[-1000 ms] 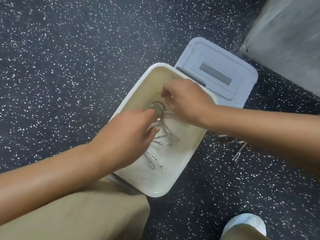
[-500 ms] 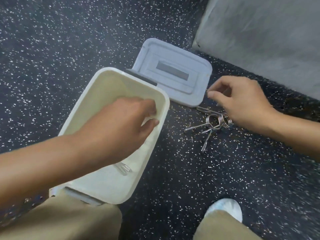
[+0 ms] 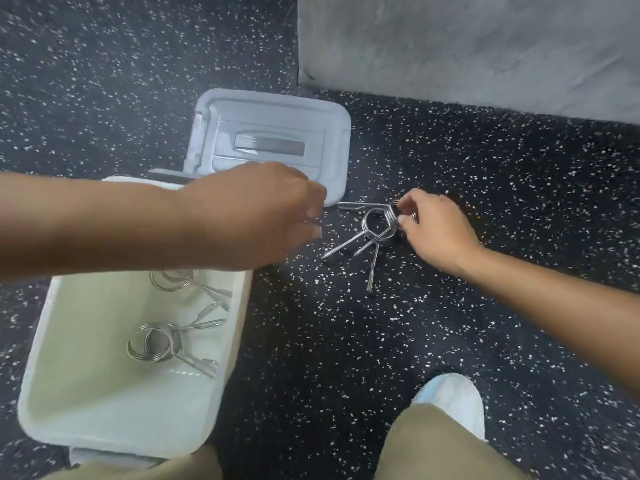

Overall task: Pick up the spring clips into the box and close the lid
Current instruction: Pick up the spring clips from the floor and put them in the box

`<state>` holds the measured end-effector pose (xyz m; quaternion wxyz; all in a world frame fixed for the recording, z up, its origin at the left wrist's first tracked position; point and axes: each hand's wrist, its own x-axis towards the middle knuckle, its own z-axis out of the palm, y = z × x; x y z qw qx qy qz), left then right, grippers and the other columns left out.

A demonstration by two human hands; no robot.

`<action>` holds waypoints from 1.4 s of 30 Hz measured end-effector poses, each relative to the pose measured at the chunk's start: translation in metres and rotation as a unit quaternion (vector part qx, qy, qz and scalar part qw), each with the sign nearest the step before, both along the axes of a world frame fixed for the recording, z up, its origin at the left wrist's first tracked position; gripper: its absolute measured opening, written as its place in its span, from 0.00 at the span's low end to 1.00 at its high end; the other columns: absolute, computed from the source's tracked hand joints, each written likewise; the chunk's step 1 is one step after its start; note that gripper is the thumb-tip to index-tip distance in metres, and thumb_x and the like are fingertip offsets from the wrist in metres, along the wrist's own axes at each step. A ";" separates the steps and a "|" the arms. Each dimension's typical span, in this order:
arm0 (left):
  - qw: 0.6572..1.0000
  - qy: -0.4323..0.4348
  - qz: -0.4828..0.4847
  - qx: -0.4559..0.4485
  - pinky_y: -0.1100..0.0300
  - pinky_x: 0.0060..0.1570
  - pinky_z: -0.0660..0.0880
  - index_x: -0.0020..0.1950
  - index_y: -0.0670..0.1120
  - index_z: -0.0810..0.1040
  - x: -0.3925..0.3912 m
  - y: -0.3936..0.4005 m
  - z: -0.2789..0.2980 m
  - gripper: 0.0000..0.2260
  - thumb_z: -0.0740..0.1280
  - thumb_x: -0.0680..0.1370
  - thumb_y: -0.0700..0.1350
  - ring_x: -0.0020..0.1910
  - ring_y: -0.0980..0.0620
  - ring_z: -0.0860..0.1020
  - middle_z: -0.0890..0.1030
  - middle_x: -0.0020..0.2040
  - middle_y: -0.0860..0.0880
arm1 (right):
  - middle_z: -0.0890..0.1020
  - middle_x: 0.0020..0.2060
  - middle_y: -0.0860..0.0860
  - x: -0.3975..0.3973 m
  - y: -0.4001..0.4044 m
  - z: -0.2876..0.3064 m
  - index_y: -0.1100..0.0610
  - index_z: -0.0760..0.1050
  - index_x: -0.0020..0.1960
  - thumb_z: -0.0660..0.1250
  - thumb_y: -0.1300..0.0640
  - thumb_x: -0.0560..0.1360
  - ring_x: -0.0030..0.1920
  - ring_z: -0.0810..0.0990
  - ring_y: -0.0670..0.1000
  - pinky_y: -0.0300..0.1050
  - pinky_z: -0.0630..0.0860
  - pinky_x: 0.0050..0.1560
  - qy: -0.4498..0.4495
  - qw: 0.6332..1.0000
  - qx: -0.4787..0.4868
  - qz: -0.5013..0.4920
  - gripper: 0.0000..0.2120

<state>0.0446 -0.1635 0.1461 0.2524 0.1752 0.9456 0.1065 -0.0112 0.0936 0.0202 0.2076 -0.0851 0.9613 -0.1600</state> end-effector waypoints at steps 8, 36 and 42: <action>0.996 -0.056 -0.060 -0.022 0.47 0.46 0.78 0.50 0.45 0.78 -0.030 0.051 -0.045 0.13 0.60 0.81 0.53 0.44 0.44 0.78 0.79 0.48 0.47 | 0.81 0.43 0.45 0.002 0.002 -0.014 0.51 0.69 0.61 0.63 0.56 0.80 0.50 0.77 0.52 0.54 0.69 0.62 0.026 0.998 -0.051 0.034 0.10; 0.974 0.017 -0.204 -0.101 0.51 0.42 0.77 0.68 0.46 0.70 -0.053 0.101 -0.150 0.17 0.65 0.79 0.41 0.58 0.44 0.75 0.77 0.57 0.48 | 0.77 0.46 0.57 0.026 0.076 -0.001 0.60 0.81 0.51 0.52 0.70 0.80 0.39 0.76 0.52 0.53 0.75 0.55 -0.285 0.676 -0.490 -0.471 0.18; 0.971 0.033 -0.207 -0.111 0.55 0.42 0.72 0.55 0.46 0.77 -0.052 0.095 -0.145 0.06 0.63 0.80 0.43 0.56 0.46 0.74 0.80 0.51 0.49 | 0.75 0.39 0.51 0.026 0.073 0.006 0.56 0.78 0.49 0.61 0.64 0.79 0.39 0.75 0.49 0.48 0.75 0.49 -0.301 0.691 -0.491 -0.437 0.08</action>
